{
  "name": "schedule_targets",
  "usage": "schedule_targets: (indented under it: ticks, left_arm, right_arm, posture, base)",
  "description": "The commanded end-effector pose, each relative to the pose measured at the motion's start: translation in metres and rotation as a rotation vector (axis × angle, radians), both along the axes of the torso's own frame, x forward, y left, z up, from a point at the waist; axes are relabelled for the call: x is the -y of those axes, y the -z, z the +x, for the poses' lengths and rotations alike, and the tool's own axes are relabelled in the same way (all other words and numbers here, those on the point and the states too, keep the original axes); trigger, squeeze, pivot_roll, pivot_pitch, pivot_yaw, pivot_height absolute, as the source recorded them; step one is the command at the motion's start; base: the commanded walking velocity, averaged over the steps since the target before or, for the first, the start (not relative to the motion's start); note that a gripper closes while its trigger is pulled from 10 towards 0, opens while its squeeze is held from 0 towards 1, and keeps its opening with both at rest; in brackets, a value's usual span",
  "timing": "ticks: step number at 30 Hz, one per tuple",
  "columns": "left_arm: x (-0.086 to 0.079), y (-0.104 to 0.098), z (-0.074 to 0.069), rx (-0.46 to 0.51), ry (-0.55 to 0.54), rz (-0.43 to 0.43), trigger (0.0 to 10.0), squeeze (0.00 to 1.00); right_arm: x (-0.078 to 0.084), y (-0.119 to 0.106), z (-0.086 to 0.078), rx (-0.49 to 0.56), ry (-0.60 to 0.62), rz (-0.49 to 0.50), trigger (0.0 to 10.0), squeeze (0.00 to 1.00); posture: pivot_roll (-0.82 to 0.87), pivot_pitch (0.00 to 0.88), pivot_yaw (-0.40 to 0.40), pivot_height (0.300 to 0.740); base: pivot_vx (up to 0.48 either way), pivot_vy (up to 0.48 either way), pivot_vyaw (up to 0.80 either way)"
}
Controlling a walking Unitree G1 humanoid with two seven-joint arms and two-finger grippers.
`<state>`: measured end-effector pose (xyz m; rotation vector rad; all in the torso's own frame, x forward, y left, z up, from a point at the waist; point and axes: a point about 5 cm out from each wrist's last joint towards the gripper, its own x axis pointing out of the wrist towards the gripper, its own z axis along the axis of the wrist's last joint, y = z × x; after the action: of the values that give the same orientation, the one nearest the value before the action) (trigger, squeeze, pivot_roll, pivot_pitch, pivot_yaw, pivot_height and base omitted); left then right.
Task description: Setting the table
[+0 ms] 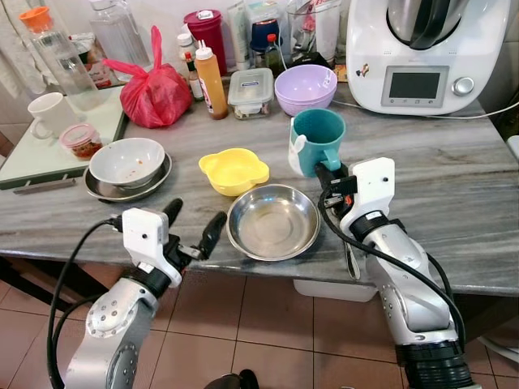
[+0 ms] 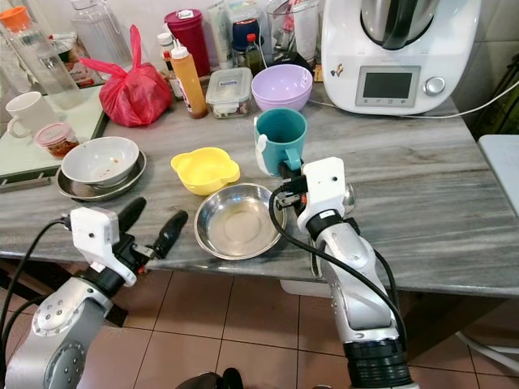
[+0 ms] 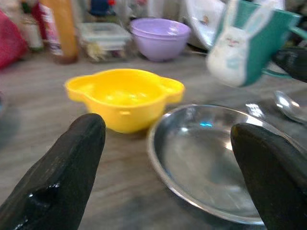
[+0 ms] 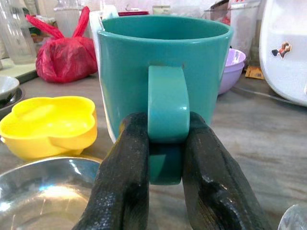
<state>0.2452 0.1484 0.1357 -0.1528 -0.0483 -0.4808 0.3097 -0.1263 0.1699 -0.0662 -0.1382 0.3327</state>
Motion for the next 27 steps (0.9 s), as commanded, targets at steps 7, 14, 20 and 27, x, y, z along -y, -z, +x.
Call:
schedule_targets:
  ticks: [7, 14, 20, 27]
  left_arm:
    - [0.003, -0.002, -0.007, -0.025, 0.11, -0.003, 10.0, 0.0]
    - [0.003, -0.002, -0.007, -0.027, 0.125, 0.001, 10.0, 0.0]
    - [0.004, -0.004, -0.007, -0.028, 0.135, -0.003, 10.0, 0.0]
    - [0.006, -0.004, -0.008, -0.029, 0.14, -0.01, 10.0, 0.0]
  right_arm:
    - [0.004, 0.003, 0.0, -0.014, 0.02, -0.017, 10.0, 0.0]
    - [0.005, 0.009, 0.003, -0.028, 0.029, -0.017, 10.0, 0.0]
    - [0.005, 0.018, 0.004, -0.057, 0.028, -0.017, 10.0, 0.0]
    - [0.002, 0.021, 0.003, -0.055, 0.015, -0.022, 10.0, 0.0]
  posture:
    - [-0.1, 0.118, 0.149, 0.74]
    - [-0.1, 0.113, 0.147, 0.74]
    - [-0.1, 0.111, 0.147, 0.74]
    - [-0.1, 0.111, 0.147, 0.74]
  base:
    - [0.0, 0.0, 0.0]
    - [0.0, 0.0, 0.0]
    - [0.0, 0.0, 0.0]
    - [0.0, 0.0, 0.0]
